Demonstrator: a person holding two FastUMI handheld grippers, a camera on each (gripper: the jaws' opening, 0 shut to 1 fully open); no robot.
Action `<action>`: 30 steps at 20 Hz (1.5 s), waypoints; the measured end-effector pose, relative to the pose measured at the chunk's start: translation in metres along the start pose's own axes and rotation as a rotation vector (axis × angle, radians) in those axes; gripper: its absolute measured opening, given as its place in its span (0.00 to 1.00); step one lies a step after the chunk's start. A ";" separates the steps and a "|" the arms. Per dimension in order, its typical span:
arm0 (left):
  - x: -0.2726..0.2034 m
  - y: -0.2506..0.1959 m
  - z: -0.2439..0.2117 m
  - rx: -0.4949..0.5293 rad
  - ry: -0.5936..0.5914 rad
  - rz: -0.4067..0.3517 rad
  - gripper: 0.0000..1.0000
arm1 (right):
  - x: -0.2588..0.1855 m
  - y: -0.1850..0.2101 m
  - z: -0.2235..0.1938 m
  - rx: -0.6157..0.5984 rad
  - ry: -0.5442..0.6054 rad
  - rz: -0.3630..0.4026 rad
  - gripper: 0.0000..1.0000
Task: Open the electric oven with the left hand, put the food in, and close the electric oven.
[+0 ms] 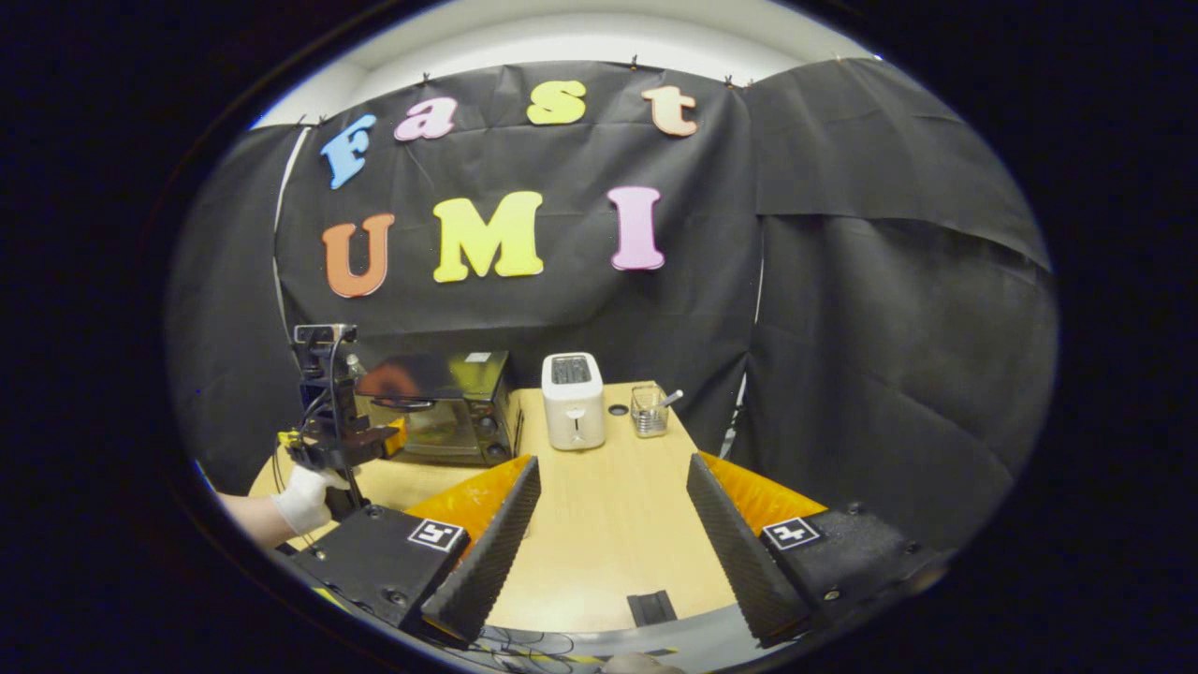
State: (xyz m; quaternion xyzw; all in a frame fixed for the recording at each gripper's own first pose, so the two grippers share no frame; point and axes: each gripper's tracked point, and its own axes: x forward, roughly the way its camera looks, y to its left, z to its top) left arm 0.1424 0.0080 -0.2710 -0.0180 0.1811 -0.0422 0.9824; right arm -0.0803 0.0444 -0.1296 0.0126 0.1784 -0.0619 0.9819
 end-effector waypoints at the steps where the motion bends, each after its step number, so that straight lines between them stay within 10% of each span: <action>1: -0.009 0.002 0.003 -0.007 -0.005 0.002 0.98 | 0.001 0.005 0.004 0.000 -0.006 0.013 1.00; 18: -0.246 0.028 0.154 0.008 -0.315 0.013 0.95 | -0.007 0.072 0.100 -0.010 -0.244 0.191 0.91; 30: -0.286 0.029 0.183 0.024 -0.380 0.020 0.96 | -0.016 0.095 0.119 -0.011 -0.302 0.217 1.00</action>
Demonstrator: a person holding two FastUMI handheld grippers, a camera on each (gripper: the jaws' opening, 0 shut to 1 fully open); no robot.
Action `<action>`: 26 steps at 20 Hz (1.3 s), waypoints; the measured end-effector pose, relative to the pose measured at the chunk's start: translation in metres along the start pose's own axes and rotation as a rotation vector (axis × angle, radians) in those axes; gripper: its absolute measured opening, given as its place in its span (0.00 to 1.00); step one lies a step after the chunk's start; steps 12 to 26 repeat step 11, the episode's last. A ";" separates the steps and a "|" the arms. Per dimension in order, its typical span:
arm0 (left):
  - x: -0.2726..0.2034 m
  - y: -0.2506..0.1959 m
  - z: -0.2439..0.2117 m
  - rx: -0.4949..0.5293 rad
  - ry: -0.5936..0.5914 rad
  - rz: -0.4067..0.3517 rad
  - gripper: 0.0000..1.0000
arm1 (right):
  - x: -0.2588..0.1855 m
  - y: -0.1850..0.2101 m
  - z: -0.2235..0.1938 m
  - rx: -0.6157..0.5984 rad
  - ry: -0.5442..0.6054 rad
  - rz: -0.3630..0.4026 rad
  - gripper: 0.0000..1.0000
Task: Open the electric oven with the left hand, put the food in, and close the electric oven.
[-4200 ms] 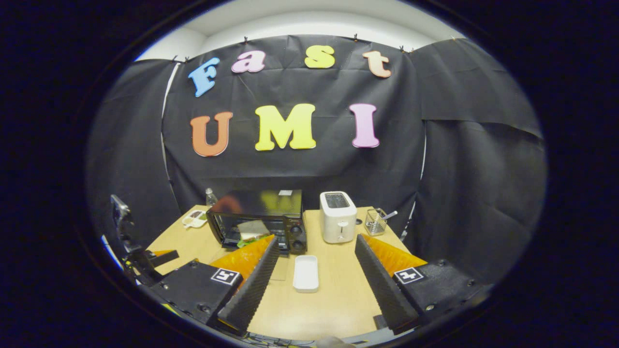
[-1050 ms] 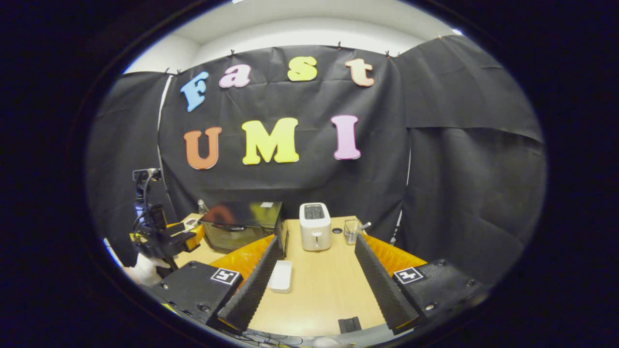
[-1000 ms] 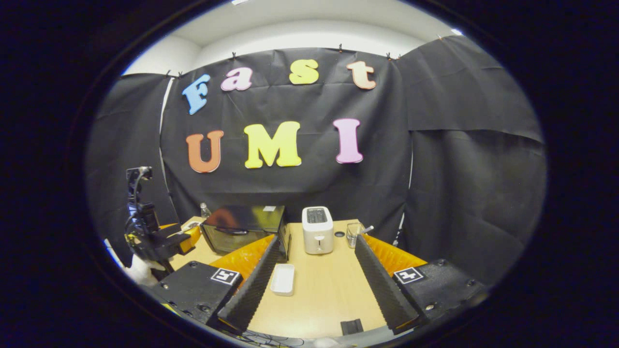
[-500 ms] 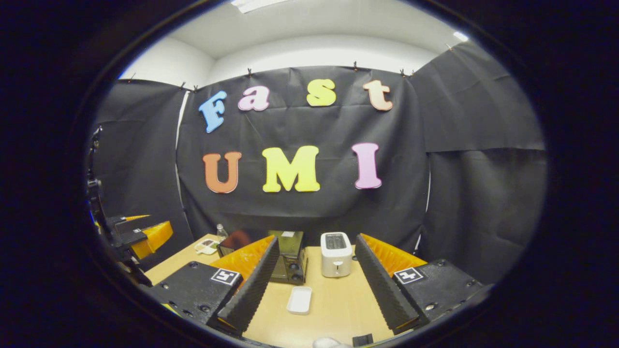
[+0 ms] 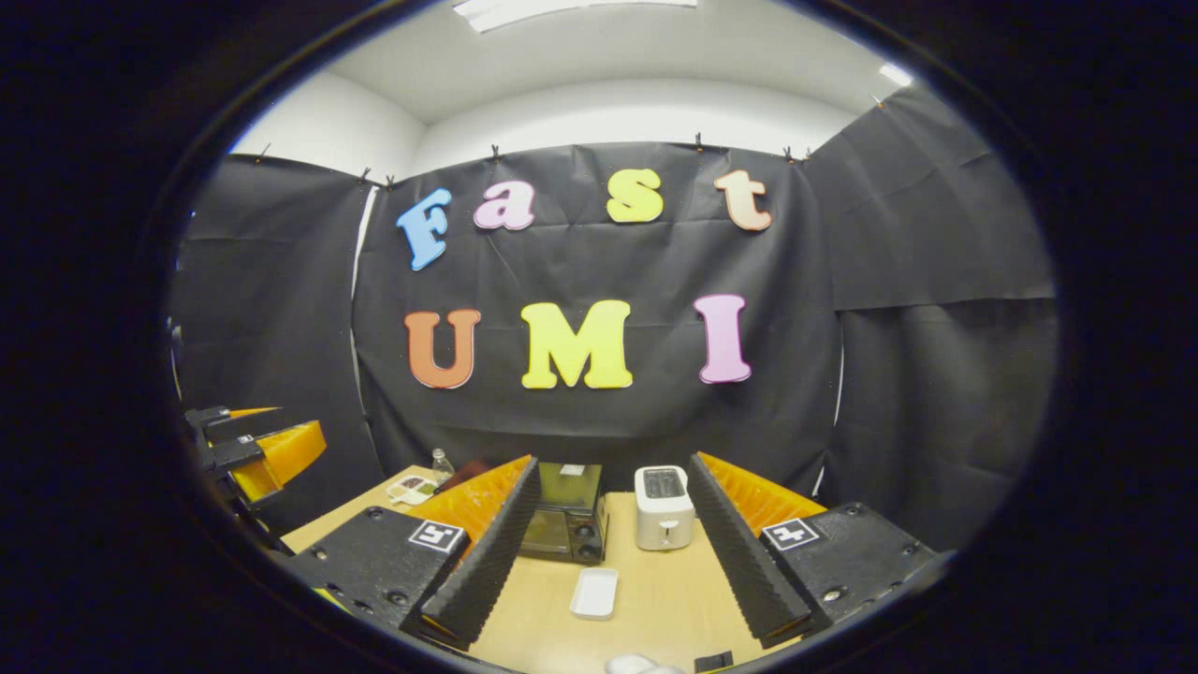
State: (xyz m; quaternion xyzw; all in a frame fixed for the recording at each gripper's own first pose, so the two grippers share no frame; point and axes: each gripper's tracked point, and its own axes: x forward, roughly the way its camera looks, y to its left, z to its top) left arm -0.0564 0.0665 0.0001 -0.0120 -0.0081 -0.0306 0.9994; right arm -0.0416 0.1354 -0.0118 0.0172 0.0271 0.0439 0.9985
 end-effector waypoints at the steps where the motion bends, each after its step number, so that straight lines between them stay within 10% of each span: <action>1: 0.003 0.003 0.001 0.000 0.000 0.006 0.96 | 0.000 0.000 -0.002 0.004 0.004 -0.003 1.00; 26: 0.010 0.004 0.002 -0.016 0.004 0.009 0.96 | 0.006 -0.008 -0.002 0.007 0.003 -0.030 1.00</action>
